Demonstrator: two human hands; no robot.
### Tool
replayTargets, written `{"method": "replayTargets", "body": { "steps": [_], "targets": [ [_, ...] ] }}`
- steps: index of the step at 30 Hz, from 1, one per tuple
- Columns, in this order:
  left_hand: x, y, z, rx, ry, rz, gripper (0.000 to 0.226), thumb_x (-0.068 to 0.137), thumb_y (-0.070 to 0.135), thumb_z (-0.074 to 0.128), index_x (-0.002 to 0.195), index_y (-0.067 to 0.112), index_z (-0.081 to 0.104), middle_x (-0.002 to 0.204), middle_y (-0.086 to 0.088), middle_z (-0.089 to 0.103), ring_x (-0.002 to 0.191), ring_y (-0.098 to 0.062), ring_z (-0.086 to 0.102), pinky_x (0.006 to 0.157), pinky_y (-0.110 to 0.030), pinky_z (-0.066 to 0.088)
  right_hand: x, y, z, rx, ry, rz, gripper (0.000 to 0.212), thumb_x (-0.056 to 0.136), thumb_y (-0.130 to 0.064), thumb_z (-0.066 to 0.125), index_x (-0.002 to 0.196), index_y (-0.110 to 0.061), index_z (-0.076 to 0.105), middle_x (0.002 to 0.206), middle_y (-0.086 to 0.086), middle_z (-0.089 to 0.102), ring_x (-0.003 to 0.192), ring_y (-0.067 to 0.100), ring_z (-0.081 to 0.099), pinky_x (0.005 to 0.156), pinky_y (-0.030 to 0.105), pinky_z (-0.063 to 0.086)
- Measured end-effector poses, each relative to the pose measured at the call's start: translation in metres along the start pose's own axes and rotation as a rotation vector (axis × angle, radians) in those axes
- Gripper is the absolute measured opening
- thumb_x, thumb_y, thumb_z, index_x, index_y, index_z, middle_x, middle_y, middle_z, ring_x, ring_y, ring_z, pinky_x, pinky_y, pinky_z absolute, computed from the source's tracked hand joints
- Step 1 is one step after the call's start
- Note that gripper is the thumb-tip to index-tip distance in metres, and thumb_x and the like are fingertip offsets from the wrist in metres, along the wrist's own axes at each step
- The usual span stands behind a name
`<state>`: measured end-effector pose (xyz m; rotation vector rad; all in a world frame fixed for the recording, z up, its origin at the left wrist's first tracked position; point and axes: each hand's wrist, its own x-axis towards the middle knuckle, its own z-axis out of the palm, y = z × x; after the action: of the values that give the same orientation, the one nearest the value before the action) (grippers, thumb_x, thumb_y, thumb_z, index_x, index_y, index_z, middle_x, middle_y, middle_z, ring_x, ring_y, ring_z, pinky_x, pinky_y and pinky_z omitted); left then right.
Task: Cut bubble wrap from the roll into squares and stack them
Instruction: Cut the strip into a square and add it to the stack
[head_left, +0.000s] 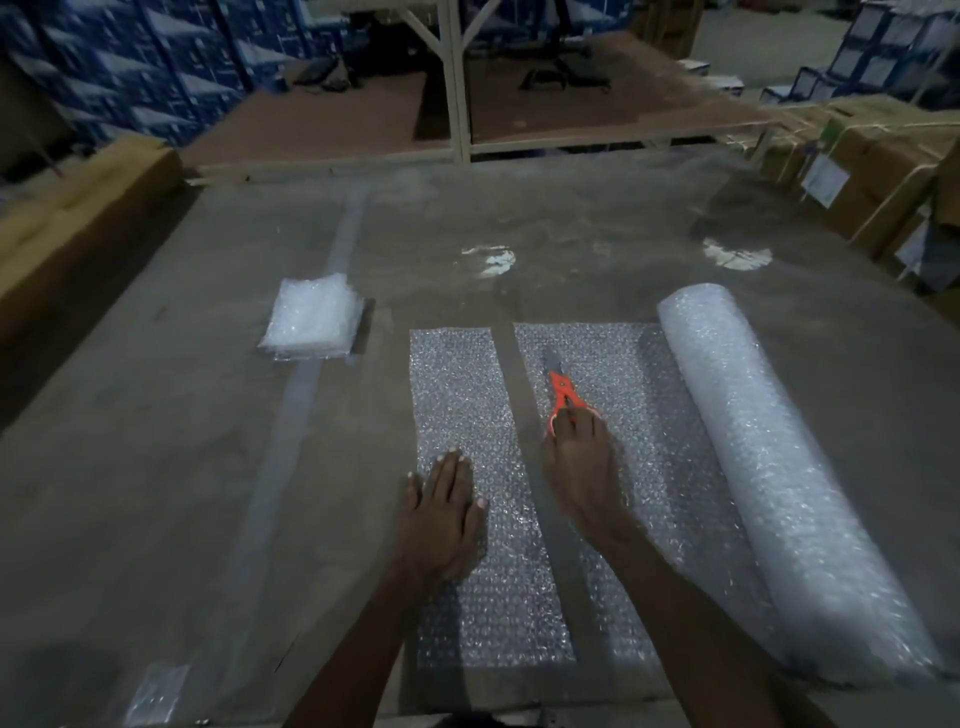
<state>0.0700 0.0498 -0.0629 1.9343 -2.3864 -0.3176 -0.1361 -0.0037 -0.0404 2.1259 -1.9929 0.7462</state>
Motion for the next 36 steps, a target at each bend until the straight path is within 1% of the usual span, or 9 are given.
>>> {"method": "replayTargets", "body": {
  "steps": [3, 6, 10, 17, 26, 29, 31, 33, 36],
  "targets": [
    [0.000, -0.015, -0.008, 0.017, -0.007, 0.019, 0.080, 0.092, 0.056, -0.009, 0.160, 0.017, 0.005, 0.168, 0.000, -0.003, 0.154, -0.016, -0.008, 0.121, -0.051, -0.004, -0.017, -0.031, 0.000, 0.087, 0.008, -0.108, 0.033, 0.088, -0.018, 0.048, 0.100, 0.002, 0.070, 0.101, 0.019, 0.069, 0.092, 0.036, 0.067, 0.083, 0.039, 0.054],
    [0.001, -0.030, -0.015, 0.050, -0.006, 0.024, 0.081, 0.091, 0.052, -0.011, 0.160, 0.015, 0.007, 0.168, -0.002, 0.000, 0.154, -0.018, -0.003, 0.120, -0.053, 0.000, -0.033, -0.064, 0.002, 0.142, -0.120, -0.183, 0.041, 0.094, -0.024, 0.043, 0.117, 0.000, 0.066, 0.118, 0.019, 0.068, 0.107, 0.035, 0.066, 0.092, 0.041, 0.055],
    [-0.009, -0.054, -0.022, 0.080, -0.025, 0.057, 0.083, 0.087, 0.048, -0.015, 0.160, 0.016, 0.006, 0.168, -0.003, -0.001, 0.154, -0.020, 0.000, 0.120, -0.054, 0.004, -0.051, -0.100, 0.009, 0.089, -0.364, -0.217, 0.057, 0.103, -0.033, 0.030, 0.145, -0.001, 0.049, 0.151, 0.022, 0.048, 0.140, 0.037, 0.045, 0.117, 0.047, 0.036],
    [-0.054, -0.103, -0.019, 0.004, -0.040, 0.142, 0.078, 0.092, 0.049, -0.008, 0.160, 0.013, 0.003, 0.168, -0.004, -0.005, 0.154, -0.020, -0.008, 0.120, -0.057, -0.003, -0.077, -0.143, 0.030, -0.033, -0.451, -0.141, 0.062, 0.098, -0.037, 0.034, 0.142, 0.003, 0.051, 0.150, 0.028, 0.047, 0.139, 0.043, 0.046, 0.112, 0.057, 0.037],
    [-0.078, -0.120, -0.013, -0.015, -0.006, 0.212, 0.075, 0.096, 0.050, -0.001, 0.159, 0.012, 0.009, 0.168, -0.004, 0.004, 0.154, -0.020, -0.003, 0.120, -0.057, -0.006, -0.086, -0.156, 0.024, 0.008, -0.548, -0.112, 0.081, 0.096, -0.052, 0.006, 0.159, -0.003, 0.022, 0.168, 0.021, 0.014, 0.156, 0.035, 0.011, 0.124, 0.050, 0.008],
    [-0.078, -0.121, -0.014, -0.005, -0.010, 0.215, 0.077, 0.094, 0.051, -0.004, 0.159, 0.012, 0.009, 0.168, -0.004, 0.003, 0.154, -0.020, -0.003, 0.120, -0.057, -0.006, -0.085, -0.152, 0.014, 0.068, -0.541, -0.092, 0.077, 0.099, -0.055, 0.018, 0.156, -0.004, 0.030, 0.165, 0.020, 0.023, 0.153, 0.035, 0.021, 0.122, 0.051, 0.017],
    [-0.078, -0.120, -0.013, -0.002, -0.002, 0.213, 0.079, 0.093, 0.052, -0.005, 0.159, 0.012, 0.010, 0.168, -0.005, 0.004, 0.154, -0.021, -0.001, 0.120, -0.058, -0.003, -0.092, -0.145, 0.003, 0.132, -0.480, -0.106, 0.068, 0.101, -0.051, 0.034, 0.148, -0.004, 0.042, 0.156, 0.020, 0.040, 0.143, 0.035, 0.038, 0.118, 0.049, 0.032],
    [-0.078, -0.120, -0.011, 0.002, 0.008, 0.203, 0.080, 0.092, 0.052, -0.005, 0.159, 0.012, 0.010, 0.168, -0.004, 0.005, 0.154, -0.020, -0.001, 0.120, -0.058, -0.002, -0.107, -0.134, -0.010, 0.223, -0.405, -0.167, 0.056, 0.099, -0.046, 0.045, 0.136, -0.005, 0.057, 0.138, 0.014, 0.058, 0.126, 0.032, 0.053, 0.104, 0.047, 0.047],
    [-0.078, -0.121, -0.009, 0.007, 0.022, 0.202, 0.078, 0.094, 0.052, -0.003, 0.160, 0.013, 0.011, 0.168, -0.004, 0.006, 0.154, -0.021, 0.000, 0.119, -0.057, -0.002, -0.132, -0.114, -0.032, 0.351, -0.322, -0.278, 0.025, 0.095, -0.027, 0.067, 0.112, -0.009, 0.070, 0.110, 0.005, 0.067, 0.101, 0.023, 0.061, 0.085, 0.039, 0.053]
  ]
}}
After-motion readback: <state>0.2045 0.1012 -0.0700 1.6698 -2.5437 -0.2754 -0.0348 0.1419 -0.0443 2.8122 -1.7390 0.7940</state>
